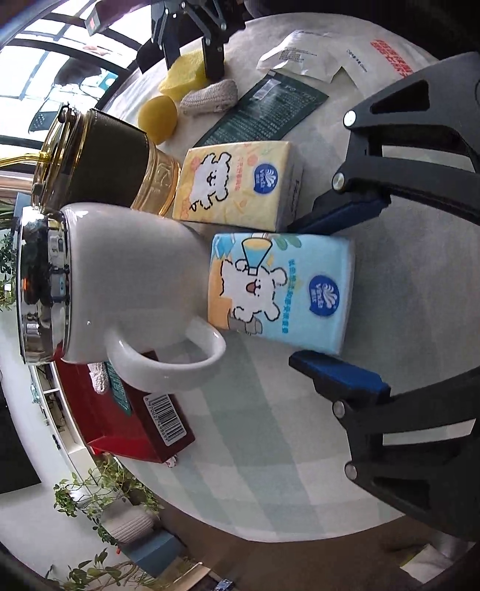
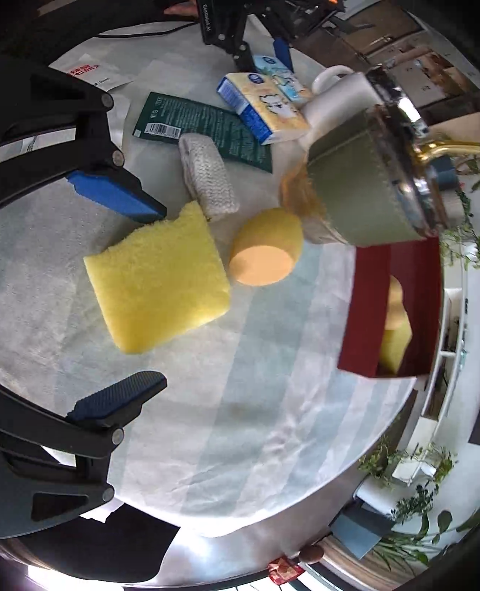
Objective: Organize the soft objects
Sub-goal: 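Grasp the blue tissue pack with left tool while right tool grasps yellow sponge, then carry tissue pack and sponge into the red tray and open both tools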
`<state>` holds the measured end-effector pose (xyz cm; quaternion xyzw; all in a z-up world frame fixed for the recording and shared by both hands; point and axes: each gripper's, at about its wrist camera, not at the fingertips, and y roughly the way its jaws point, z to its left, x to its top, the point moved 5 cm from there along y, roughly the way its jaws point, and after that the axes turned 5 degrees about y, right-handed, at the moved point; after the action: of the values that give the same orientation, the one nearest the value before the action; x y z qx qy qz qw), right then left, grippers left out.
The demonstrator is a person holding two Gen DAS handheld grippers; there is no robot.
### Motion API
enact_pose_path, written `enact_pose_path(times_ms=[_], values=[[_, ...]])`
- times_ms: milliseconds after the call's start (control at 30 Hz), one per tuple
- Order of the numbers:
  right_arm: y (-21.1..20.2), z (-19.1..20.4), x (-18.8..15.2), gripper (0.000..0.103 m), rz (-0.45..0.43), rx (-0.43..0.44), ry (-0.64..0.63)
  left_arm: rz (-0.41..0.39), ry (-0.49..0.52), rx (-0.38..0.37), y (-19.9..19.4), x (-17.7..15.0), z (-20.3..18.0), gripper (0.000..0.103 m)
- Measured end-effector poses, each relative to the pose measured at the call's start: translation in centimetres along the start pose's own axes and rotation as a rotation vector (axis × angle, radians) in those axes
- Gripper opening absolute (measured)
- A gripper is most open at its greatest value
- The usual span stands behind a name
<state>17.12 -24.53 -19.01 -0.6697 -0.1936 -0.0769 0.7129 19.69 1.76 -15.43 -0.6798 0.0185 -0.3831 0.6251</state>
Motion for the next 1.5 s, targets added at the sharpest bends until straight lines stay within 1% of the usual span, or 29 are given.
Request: enact_pose_path(times_ms=[300,400,467,500,667,833,933,1067,1167,1267,1367,1500], values=[[1.0,-0.9,0.6,0.088,0.011,0.001,0.015,-0.004,-0.017,-0.018,-0.4,-0.5,-0.3,0.051],[0.9,-0.5,1.0,0.081,0.003,0.005,0.015,-0.007,-0.02,-0.021,-0.7,-0.7,-0.3,0.051],[0.6,-0.3,0.9,0.071,-0.006,0.006,0.017,-0.01,-0.027,-0.023,-0.8,-0.8,-0.3,0.051],[0.5,-0.2,0.9,0.068,-0.009,0.006,0.02,-0.011,-0.03,-0.023,-0.9,-0.9,-0.3,0.051],[0.0,-0.2,0.4,0.061,-0.026,0.006,0.053,-0.033,-0.089,-0.023,-1.9,-1.1,0.0,0.051],[-2.2,0.3,-0.5,0.06,-0.084,0.03,0.099,-0.047,-0.151,0.003,-3.0,-2.0,-0.3,0.051],[-3.8,0.7,-1.1,0.06,-0.129,0.036,0.124,-0.074,-0.191,0.037,-4.2,-2.4,-0.6,0.051],[-6.4,2.6,-1.8,0.06,-0.187,0.052,0.126,-0.12,-0.22,0.091,-6.5,-2.6,-1.3,0.051],[-8.1,4.1,-1.8,0.06,-0.225,0.062,0.125,-0.139,-0.239,0.092,-7.8,-2.5,-1.5,0.051],[-10.0,5.3,-1.5,0.06,-0.277,0.065,0.123,-0.164,-0.253,0.112,-9.2,-2.4,-1.6,0.051],[-11.3,5.8,-1.1,0.06,-0.315,0.053,0.123,-0.179,-0.278,0.132,-10.1,-2.2,-1.3,0.051],[-12.2,5.6,-0.3,0.06,-0.344,0.034,0.138,-0.203,-0.296,0.149,-11.1,-1.5,-1.0,0.051]])
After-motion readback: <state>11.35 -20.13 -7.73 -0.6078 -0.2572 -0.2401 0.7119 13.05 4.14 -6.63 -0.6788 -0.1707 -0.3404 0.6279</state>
